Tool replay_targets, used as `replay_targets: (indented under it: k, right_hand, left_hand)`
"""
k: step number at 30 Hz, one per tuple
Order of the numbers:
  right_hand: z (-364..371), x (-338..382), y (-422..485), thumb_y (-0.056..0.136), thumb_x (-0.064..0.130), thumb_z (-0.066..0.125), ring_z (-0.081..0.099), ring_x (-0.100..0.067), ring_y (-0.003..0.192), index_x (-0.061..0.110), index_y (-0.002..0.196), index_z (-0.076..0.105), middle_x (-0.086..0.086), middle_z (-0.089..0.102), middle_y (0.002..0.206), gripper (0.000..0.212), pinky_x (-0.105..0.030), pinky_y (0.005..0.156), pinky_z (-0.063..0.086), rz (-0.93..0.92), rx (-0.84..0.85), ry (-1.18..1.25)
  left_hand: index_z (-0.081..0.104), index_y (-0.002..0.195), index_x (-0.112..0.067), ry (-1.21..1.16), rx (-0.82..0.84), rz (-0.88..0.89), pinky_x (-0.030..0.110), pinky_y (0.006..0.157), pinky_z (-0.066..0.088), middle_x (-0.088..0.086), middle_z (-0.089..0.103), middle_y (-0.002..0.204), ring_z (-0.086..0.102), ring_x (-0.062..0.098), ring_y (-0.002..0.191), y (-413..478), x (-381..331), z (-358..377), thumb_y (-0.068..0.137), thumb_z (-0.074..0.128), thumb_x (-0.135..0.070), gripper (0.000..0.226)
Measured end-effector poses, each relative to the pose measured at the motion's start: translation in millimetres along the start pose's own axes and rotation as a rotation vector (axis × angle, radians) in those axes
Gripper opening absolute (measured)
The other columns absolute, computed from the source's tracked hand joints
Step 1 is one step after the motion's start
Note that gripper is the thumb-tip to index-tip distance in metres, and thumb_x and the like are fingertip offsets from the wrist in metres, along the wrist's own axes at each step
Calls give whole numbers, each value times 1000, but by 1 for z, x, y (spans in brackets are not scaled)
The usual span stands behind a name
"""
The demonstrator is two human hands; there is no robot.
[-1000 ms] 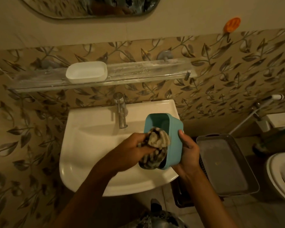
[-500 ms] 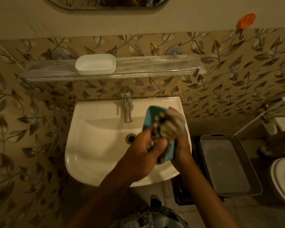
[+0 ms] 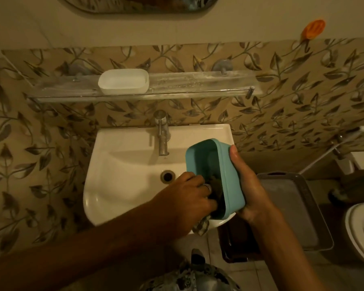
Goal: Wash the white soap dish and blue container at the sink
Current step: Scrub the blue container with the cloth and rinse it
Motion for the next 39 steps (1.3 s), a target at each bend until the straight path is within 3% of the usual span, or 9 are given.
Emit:
replay_targets:
  k: [3, 7, 13, 15, 19, 24, 28, 35, 39]
  right_hand:
    - [-1, 11, -3, 71, 66, 62, 71, -24, 92, 24, 122, 62, -9, 72, 107, 67, -36, 71, 59, -168, -43, 4]
    - [-3, 21, -8, 69, 71, 63, 66, -26, 105, 36, 133, 49, -5, 67, 120, 74, -44, 83, 58, -482, -90, -41]
    - [-2, 5, -9, 75, 66, 62, 58, -27, 114, 38, 134, 40, -17, 46, 133, 69, -33, 87, 55, -869, -139, -358]
    - [-5, -5, -4, 77, 61, 64, 55, -22, 118, 41, 134, 36, -19, 40, 135, 67, -30, 91, 53, -914, -133, -401]
    - [-8, -13, 22, 74, 47, 74, 40, -31, 132, 45, 135, 24, 1, 31, 145, 78, -47, 101, 48, -917, -43, -598]
    - [-3, -28, 64, 60, 72, 69, 56, -31, 121, 20, 144, 33, -11, 55, 135, 105, -48, 85, 57, -196, 206, 243]
    - [-10, -29, 82, 76, 62, 60, 54, -29, 112, 14, 132, 53, -15, 56, 124, 73, -45, 97, 45, 156, 234, 382]
    - [1, -32, 97, 68, 48, 67, 68, -23, 82, 12, 110, 66, -12, 69, 95, 54, -34, 73, 55, 41, -3, 193]
    - [12, -20, 95, 81, 44, 56, 66, -22, 91, 8, 134, 49, -14, 64, 109, 64, -33, 76, 58, -194, 32, 166]
  left_hand:
    - [66, 104, -18, -566, 0, -283, 40, 87, 53, 5, 69, 102, 63, 20, 96, 0, 3, 4, 82, 44, -20, 31]
    - [63, 94, -41, -1292, -75, -593, 5, 76, 50, -14, 63, 97, 61, -6, 90, -1, 14, 2, 87, 47, -3, 42]
    - [75, 88, -13, -2249, -275, -617, 26, 63, 55, 6, 73, 85, 69, 14, 77, 7, 26, -13, 76, 52, -25, 29]
    - [78, 83, -17, -2201, -238, -530, 23, 63, 57, 2, 76, 83, 72, 11, 78, 9, 29, -17, 78, 60, -28, 22]
    - [69, 101, -15, -1365, -349, -702, 20, 69, 58, 2, 74, 98, 71, 6, 88, 11, 58, 9, 74, 77, -10, 29]
    - [61, 114, -21, -800, -255, -478, 30, 90, 48, -8, 62, 108, 59, 10, 106, 18, 76, 17, 71, 79, -11, 47]
    - [58, 117, -31, -243, -71, -326, 35, 94, 26, -8, 59, 117, 44, 15, 113, 16, 69, 33, 77, 69, -13, 45]
    - [52, 125, -20, -919, 101, -568, 23, 89, 51, 7, 54, 124, 55, 15, 104, 4, 71, 53, 85, 60, -1, 45]
    - [57, 120, -18, -1549, -70, -618, 19, 84, 54, 0, 64, 118, 64, 8, 107, -6, 83, 28, 84, 56, 4, 42]
Point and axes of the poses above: each hand's wrist, its own y-axis towards the middle knuckle, its own z-axis out of the palm, x = y × z, the point moved 6 cm from there along y, towards the middle knuckle
